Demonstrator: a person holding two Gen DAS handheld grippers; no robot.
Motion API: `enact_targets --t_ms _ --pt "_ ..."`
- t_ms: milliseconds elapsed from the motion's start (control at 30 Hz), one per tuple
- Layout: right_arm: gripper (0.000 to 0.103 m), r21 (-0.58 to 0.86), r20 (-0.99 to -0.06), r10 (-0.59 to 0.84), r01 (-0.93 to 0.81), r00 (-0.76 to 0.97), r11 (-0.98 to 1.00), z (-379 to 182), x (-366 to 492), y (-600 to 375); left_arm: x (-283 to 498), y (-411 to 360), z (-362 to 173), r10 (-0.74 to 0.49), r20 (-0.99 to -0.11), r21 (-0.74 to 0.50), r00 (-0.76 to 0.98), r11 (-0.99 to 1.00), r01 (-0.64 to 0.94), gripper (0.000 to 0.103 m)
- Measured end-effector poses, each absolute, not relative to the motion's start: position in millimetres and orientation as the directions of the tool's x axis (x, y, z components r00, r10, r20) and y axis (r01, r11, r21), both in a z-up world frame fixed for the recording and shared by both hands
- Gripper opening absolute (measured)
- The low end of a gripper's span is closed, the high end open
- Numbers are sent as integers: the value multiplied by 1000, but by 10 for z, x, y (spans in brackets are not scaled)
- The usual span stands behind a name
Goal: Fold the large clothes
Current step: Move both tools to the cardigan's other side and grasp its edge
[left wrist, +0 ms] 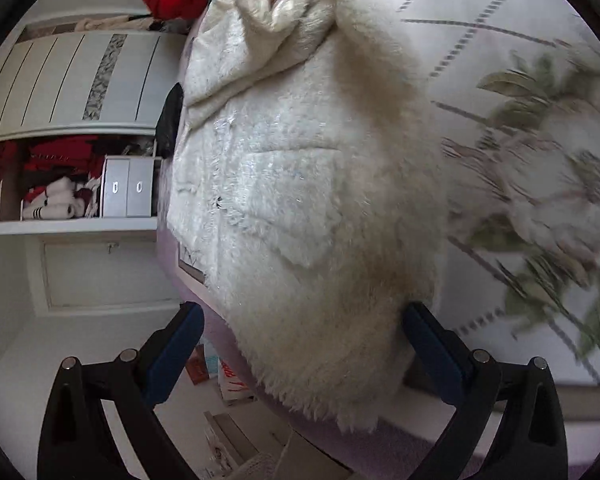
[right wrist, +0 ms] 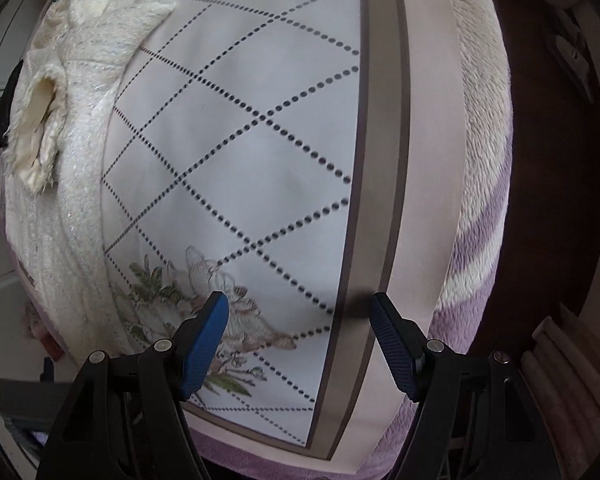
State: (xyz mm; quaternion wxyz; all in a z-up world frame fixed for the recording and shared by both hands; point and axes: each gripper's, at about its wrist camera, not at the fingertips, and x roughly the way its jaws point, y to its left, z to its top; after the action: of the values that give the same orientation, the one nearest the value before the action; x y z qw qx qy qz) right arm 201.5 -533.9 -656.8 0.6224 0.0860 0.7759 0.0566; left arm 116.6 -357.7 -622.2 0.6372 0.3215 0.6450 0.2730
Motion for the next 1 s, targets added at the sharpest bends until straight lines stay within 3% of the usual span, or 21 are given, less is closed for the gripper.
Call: enact_targets --t_ms 367,533,633,800,900,1000 --pt "75 269 -943 277 66 -182 961 -6578 2122 -5300 1177 -3540 -6209 763 -647 760 3 644 85 103" --pt "75 277 -939 285 68 -195 958 -6575 2083 -5266 1089 -3658 -6056 686 -727 685 22 723 91 101" --pt "75 278 -938 288 79 -192 957 -6596 2093 -5283 1072 -3642 -6283 701 -713 692 -19 707 141 103" --pt "75 273 -940 284 81 -188 959 -6633 2114 -5209 1260 -3428 -6237 719 -696 716 -2 693 89 102" --pt "75 324 -928 338 104 -156 940 -6609 2192 -5161 1401 -3221 -6108 726 -687 725 9 686 53 79" --pt "75 428 -889 444 140 -109 893 -6611 2312 -5076 1495 -3137 -6013 704 -710 705 24 709 37 47"
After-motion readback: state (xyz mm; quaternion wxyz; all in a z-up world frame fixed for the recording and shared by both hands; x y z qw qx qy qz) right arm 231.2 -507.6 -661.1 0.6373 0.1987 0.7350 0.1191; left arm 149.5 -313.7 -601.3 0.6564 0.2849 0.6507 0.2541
